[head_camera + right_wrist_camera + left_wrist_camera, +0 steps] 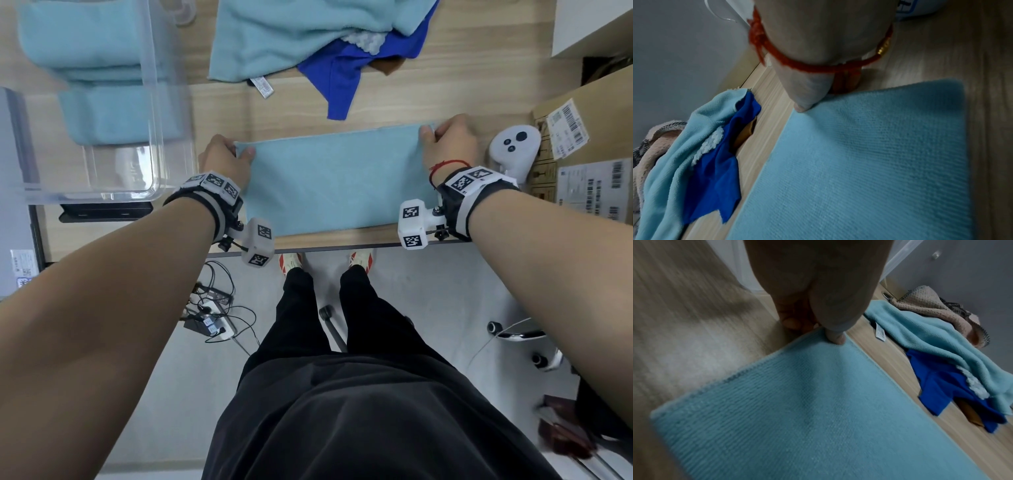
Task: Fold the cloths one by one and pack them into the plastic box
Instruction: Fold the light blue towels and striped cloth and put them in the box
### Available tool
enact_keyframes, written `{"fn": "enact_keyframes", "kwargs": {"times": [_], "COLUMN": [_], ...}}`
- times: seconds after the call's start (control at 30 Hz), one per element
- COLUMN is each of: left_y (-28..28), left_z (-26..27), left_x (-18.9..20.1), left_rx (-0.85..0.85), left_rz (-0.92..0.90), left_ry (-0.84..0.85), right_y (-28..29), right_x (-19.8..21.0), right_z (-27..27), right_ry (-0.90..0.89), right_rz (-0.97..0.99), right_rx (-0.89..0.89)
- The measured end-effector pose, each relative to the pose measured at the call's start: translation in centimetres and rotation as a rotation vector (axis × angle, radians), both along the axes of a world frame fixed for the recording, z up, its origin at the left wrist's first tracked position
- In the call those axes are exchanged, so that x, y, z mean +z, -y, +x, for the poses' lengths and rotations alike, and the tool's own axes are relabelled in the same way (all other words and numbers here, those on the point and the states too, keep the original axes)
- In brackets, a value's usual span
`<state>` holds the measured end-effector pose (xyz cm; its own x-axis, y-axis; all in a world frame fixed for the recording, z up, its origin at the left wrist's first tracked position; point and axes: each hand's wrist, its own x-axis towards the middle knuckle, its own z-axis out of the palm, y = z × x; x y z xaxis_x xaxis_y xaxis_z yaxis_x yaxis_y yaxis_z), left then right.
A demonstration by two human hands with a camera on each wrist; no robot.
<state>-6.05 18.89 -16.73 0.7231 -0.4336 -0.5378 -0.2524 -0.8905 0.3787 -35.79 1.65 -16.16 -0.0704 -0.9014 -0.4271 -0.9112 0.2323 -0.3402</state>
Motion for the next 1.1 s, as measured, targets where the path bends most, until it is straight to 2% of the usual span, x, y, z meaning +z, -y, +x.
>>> {"fn": "enact_keyframes", "kwargs": {"times": [0.07, 0.17, 0.27, 0.37, 0.5, 0.63, 0.77, 0.97, 1.1], "left_y": [0.4, 1.2, 1.9, 2.8, 3.0, 1.3, -0.1, -0.1, 0.0], "left_z": [-0.5, -2.0, -3.9, -6.2, -9.8, -12.7, -14.3, -15.6, -16.9], "left_x": [0.4, 1.3, 2.0, 2.0, 1.6, 0.4, -0.4, -0.7, -0.6], "left_rx": [0.025, -0.04, -0.169, -0.367, -0.642, -0.866, -0.918, -0.916, -0.905], "left_rz": [-0.019, -0.099, -0.224, -0.286, -0.2, -0.029, 0.022, 0.032, 0.047], "left_ry": [0.027, 0.13, 0.17, 0.17, 0.055, 0.165, 0.231, 0.235, 0.251], "right_y": [-0.4, -1.3, -2.2, -3.2, -4.4, -5.1, -5.4, -6.1, -6.1], "right_x": [0.3, 1.0, 1.1, 0.9, -0.2, -0.3, 0.1, -0.4, -0.1], "right_z": [-0.4, -1.1, -2.0, -2.9, -3.2, -3.5, -4.3, -5.7, -6.7], "right_ry": [0.01, -0.003, -0.049, -0.117, -0.103, -0.104, 0.042, 0.405, 0.431], "right_rz": [-0.001, 0.029, 0.068, 0.069, 0.133, 0.207, 0.157, 0.224, 0.325], "right_rx": [0.006, 0.038, 0.07, 0.103, 0.097, 0.155, 0.109, -0.158, -0.197]}}
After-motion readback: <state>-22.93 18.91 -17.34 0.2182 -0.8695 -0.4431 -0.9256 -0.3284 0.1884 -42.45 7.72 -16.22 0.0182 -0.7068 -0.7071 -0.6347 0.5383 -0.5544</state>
